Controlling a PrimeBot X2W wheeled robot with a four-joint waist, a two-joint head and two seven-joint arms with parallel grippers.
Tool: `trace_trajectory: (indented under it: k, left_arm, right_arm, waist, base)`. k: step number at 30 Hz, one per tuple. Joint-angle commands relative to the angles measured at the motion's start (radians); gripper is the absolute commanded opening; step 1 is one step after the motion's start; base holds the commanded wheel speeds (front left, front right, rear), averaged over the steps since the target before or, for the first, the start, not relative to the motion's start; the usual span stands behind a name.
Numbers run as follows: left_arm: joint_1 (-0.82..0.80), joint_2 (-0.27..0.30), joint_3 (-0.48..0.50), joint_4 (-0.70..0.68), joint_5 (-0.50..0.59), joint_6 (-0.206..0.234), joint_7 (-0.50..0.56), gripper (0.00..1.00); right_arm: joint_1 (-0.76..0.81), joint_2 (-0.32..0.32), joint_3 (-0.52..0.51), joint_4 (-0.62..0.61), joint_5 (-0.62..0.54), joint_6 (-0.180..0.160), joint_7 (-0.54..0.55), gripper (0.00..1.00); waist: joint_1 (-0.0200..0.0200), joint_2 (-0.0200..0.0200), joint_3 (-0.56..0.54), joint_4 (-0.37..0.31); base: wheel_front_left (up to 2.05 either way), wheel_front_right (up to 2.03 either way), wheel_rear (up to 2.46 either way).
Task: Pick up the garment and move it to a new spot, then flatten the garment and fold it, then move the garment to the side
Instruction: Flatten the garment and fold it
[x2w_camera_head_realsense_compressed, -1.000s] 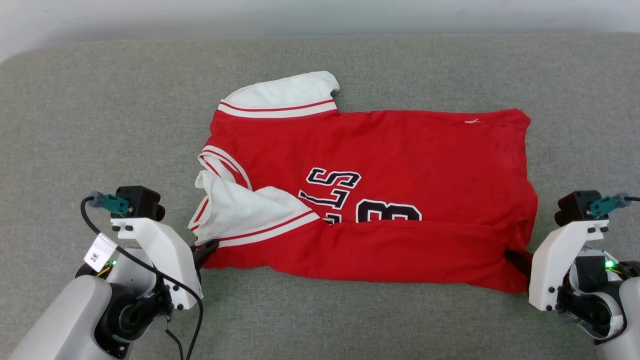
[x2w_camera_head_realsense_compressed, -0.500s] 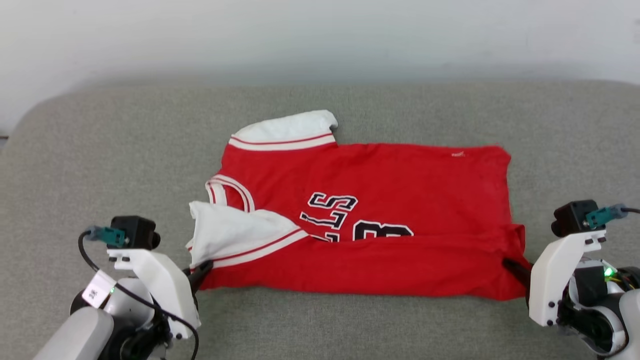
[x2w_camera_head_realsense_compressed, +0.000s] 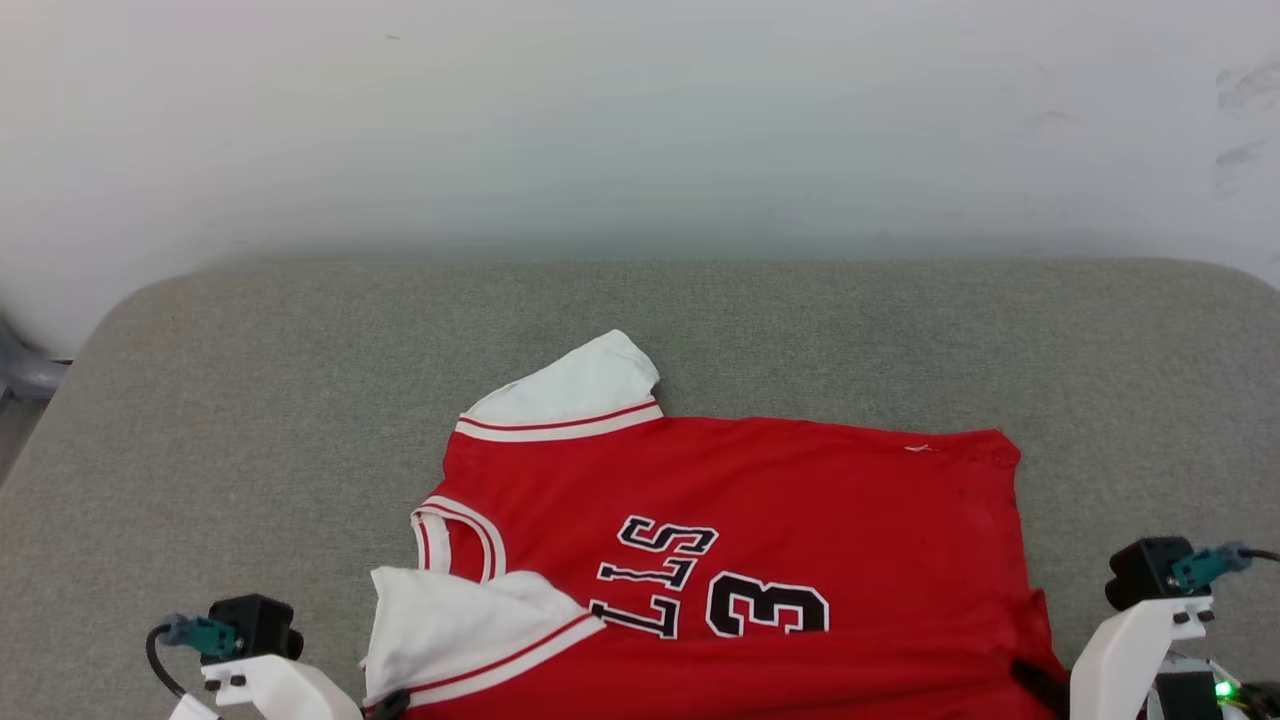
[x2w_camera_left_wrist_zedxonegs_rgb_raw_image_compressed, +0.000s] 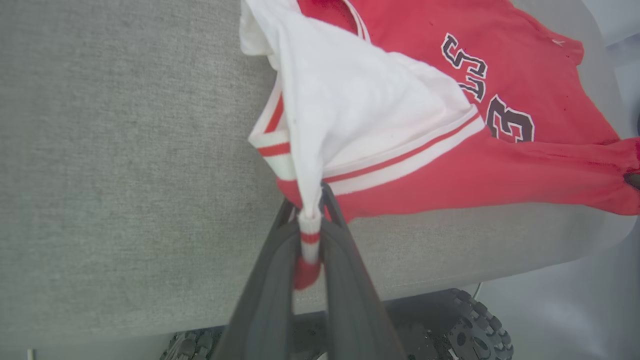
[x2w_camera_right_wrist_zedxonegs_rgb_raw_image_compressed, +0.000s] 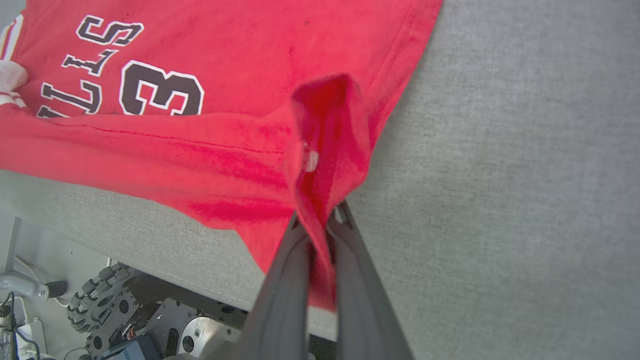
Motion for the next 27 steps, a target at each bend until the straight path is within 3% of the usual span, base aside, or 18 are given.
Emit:
trace_trajectory:
  k: [1, 7, 8, 9, 10, 11, 14, 15, 16, 23, 27]
  left_arm:
    - [0.032, -0.008, 0.002, -0.001, -0.013, 0.007, -0.010, 0.00]
    - [0.045, -0.064, -0.012, 0.070, -0.030, -0.013, -0.048, 0.00]
    - [0.035, -0.071, -0.015, 0.086, -0.025, -0.021, -0.056, 0.00]
    - [0.026, -0.079, -0.016, 0.106, -0.019, -0.025, -0.065, 0.42]
    - [0.017, -0.089, -0.018, 0.120, -0.017, -0.032, -0.076, 0.88]
    - [0.010, -0.095, -0.020, 0.135, -0.010, -0.039, -0.088, 1.00]
    - [-0.004, -0.104, -0.024, 0.156, 0.002, -0.050, -0.109, 1.00]
    - [-0.013, -0.106, -0.019, 0.163, 0.010, -0.058, -0.128, 1.00]
    - [-0.037, -0.107, -0.005, 0.173, 0.046, -0.070, -0.197, 1.00]
    - [-0.112, -0.123, 0.029, 0.186, 0.153, -0.072, -0.394, 1.00]
    - [-0.161, -0.135, 0.037, 0.196, 0.207, -0.078, -0.492, 1.00]
  right_arm:
    - [0.035, 0.013, -0.011, -0.004, -0.009, 0.000, 0.002, 0.00]
    - [0.088, 0.054, -0.035, 0.037, -0.019, 0.000, -0.051, 0.00]
    - [0.087, 0.061, -0.037, 0.044, -0.017, 0.000, -0.069, 0.36]
    - [0.089, 0.059, -0.034, 0.051, -0.025, 0.000, -0.088, 1.00]
    - [0.090, 0.060, -0.030, 0.054, -0.027, 0.000, -0.111, 1.00]
    - [0.086, 0.063, -0.030, 0.049, -0.028, 0.000, -0.145, 1.00]
    - [0.083, 0.064, -0.020, 0.046, -0.033, 0.000, -0.209, 1.00]
    - [0.078, 0.063, -0.017, 0.037, -0.038, 0.000, -0.256, 1.00]
    - [0.068, 0.065, -0.013, 0.023, -0.061, 0.000, -0.387, 1.00]
    - [0.027, 0.090, -0.044, -0.025, -0.181, 0.000, -0.673, 1.00]
    - [0.015, 0.112, -0.063, -0.048, -0.218, 0.000, -0.728, 1.00]
  waist:
    - [0.0001, 0.0000, 0.000, 0.003]
    - [0.0001, 0.0000, 0.012, 0.014]
    - [0.0001, 0.0000, 0.014, 0.015]
    - [0.0001, 0.0000, 0.016, 0.016]
    - [0.0001, 0.0000, 0.017, 0.016]
    - [0.0001, 0.0000, 0.019, 0.015]
    - [0.0001, 0.0000, 0.020, 0.013]
    - [0.0001, 0.0000, 0.020, 0.011]
    - [0.0001, 0.0000, 0.019, 0.006]
    - [0.0001, 0.0000, 0.016, -0.006]
    - [0.0001, 0.0000, 0.034, -0.015]
  base:
    - [0.00, 0.00, 0.00]
    - [0.00, 0.00, 0.00]
    - [0.00, 0.00, 0.00]
    - [0.00, 0.00, 0.00]
    - [0.00, 0.00, 0.00]
    - [0.00, 0.00, 0.00]
    - [0.00, 0.00, 0.00]
    - [0.00, 0.00, 0.00]
    - [0.00, 0.00, 0.00]
    - [0.00, 0.00, 0.00]
    - [0.00, 0.00, 0.00]
